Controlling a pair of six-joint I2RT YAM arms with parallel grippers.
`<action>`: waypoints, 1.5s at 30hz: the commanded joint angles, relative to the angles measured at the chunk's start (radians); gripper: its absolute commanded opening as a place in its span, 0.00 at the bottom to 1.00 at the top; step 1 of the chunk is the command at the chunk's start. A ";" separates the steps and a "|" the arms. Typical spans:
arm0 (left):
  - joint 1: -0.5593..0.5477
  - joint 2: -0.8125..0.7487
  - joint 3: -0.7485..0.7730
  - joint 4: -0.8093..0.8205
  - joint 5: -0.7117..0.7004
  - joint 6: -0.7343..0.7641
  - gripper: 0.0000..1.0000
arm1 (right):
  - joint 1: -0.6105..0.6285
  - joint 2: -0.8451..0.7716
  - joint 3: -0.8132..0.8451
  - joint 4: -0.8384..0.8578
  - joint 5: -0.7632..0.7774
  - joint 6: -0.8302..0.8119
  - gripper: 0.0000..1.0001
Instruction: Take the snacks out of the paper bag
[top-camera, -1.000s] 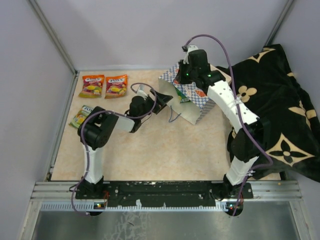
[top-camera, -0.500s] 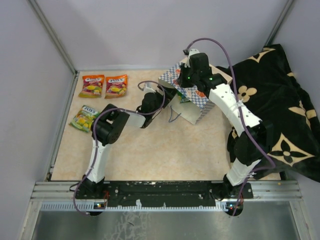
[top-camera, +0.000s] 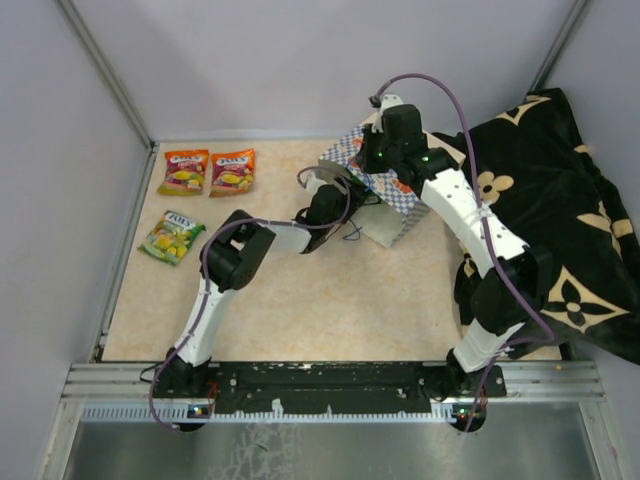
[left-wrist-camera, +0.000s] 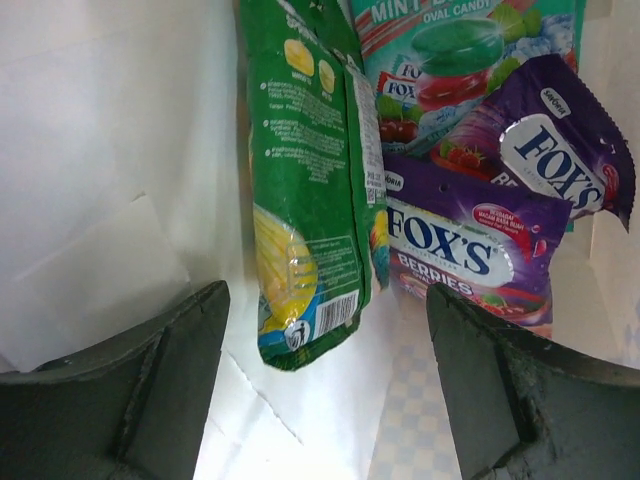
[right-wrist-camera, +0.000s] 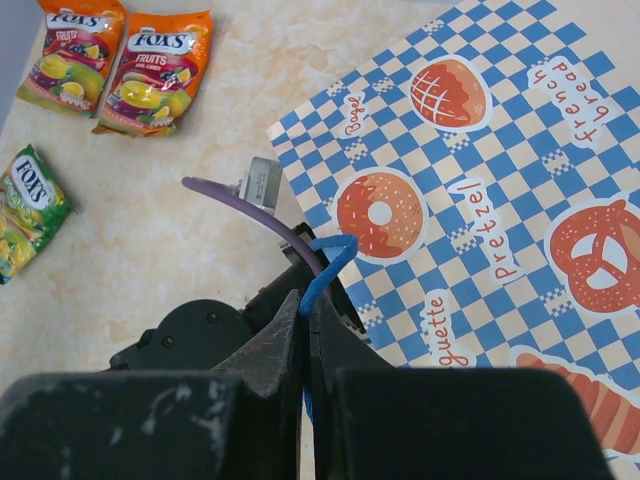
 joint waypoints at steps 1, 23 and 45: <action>-0.009 0.051 0.066 -0.110 -0.059 -0.021 0.83 | -0.005 -0.064 0.010 0.033 0.016 0.003 0.00; -0.018 -0.374 -0.365 0.131 0.080 0.304 0.00 | -0.068 -0.120 -0.017 0.054 -0.066 0.040 0.00; 0.003 -1.339 -0.730 -0.646 -0.304 0.532 0.00 | -0.068 -0.129 -0.113 0.048 -0.039 0.040 0.00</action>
